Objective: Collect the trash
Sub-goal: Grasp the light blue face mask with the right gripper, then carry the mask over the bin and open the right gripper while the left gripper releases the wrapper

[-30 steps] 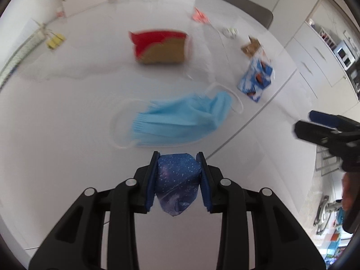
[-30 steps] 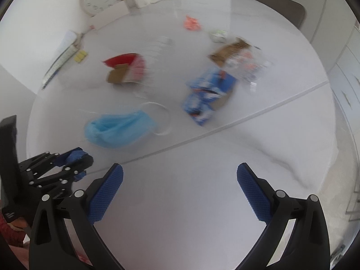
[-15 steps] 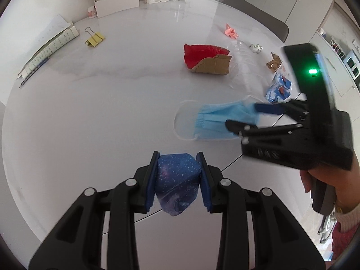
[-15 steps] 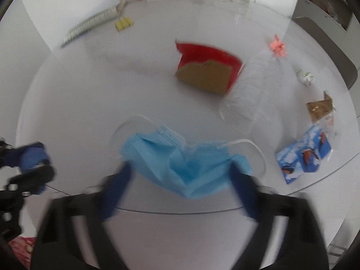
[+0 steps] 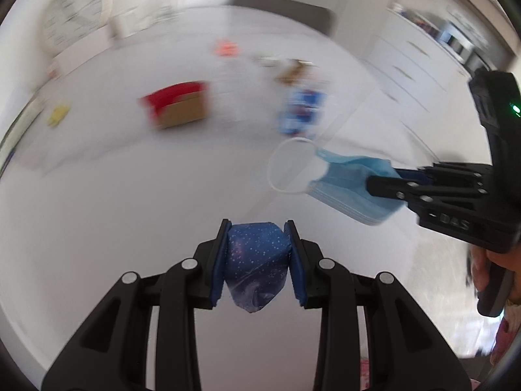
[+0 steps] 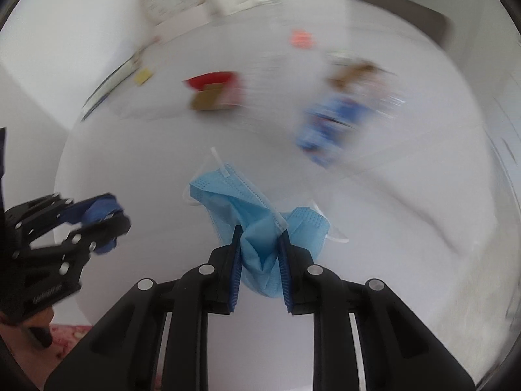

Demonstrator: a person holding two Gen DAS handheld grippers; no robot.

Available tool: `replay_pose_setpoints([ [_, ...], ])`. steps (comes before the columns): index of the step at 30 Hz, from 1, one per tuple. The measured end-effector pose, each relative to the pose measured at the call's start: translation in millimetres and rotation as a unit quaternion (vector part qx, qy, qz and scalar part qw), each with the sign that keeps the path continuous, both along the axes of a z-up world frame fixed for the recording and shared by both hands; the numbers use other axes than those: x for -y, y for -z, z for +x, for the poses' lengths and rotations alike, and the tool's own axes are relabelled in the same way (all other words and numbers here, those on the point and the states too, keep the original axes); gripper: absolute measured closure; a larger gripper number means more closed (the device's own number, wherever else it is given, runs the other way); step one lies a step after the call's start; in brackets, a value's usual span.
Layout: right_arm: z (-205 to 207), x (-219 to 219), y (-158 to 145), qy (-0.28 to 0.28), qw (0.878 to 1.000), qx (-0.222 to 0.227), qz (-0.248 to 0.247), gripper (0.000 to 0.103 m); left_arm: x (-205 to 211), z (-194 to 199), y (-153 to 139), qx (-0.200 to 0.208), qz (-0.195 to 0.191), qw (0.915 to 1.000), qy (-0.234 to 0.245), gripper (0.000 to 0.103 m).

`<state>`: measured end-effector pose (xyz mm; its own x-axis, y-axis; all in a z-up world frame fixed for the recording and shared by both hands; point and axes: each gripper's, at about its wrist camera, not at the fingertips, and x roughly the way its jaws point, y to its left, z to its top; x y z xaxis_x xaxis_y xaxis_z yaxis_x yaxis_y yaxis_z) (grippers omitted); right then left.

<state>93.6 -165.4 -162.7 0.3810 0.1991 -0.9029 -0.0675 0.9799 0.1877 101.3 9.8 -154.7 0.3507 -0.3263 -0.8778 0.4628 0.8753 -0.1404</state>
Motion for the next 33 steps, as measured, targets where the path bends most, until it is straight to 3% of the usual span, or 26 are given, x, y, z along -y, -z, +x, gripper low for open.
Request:
replay_pose_setpoints([
  [4,-70,71,-14,0.08,0.997,-0.003,-0.016,0.082,63,-27,-6,0.003,-0.013,0.9975,0.069,0.07],
  [11,-168,164,-7,0.185,0.982,-0.02,-0.016,0.082,167,-85,-15,0.005,-0.024,0.9845,0.174,0.07],
  [17,-202,197,2,0.203,0.979,-0.021,-0.005,0.082,223,-116,-9,-0.017,-0.025,0.9759,0.216,0.07],
  [24,-195,205,23,0.179,0.983,-0.029,0.015,0.079,246,-126,-1,-0.021,-0.009,0.9748,0.222,0.07],
  [25,-192,206,27,0.174,0.984,-0.032,0.018,0.074,248,-127,-1,-0.021,-0.007,0.9753,0.22,0.07],
  [27,-187,206,33,0.169,0.985,-0.038,0.02,0.053,248,-126,-1,-0.021,-0.002,0.976,0.217,0.07],
  [28,-185,207,35,0.174,0.983,-0.047,0.012,0.027,249,-127,-1,-0.02,0.001,0.9763,0.216,0.07],
  [29,-184,208,36,0.186,0.981,-0.049,-0.002,0.012,248,-126,0,-0.02,0.002,0.9764,0.215,0.07],
  [33,-188,219,32,0.214,0.976,-0.044,-0.003,0.003,249,-127,-3,-0.019,0.006,0.9765,0.214,0.07],
])
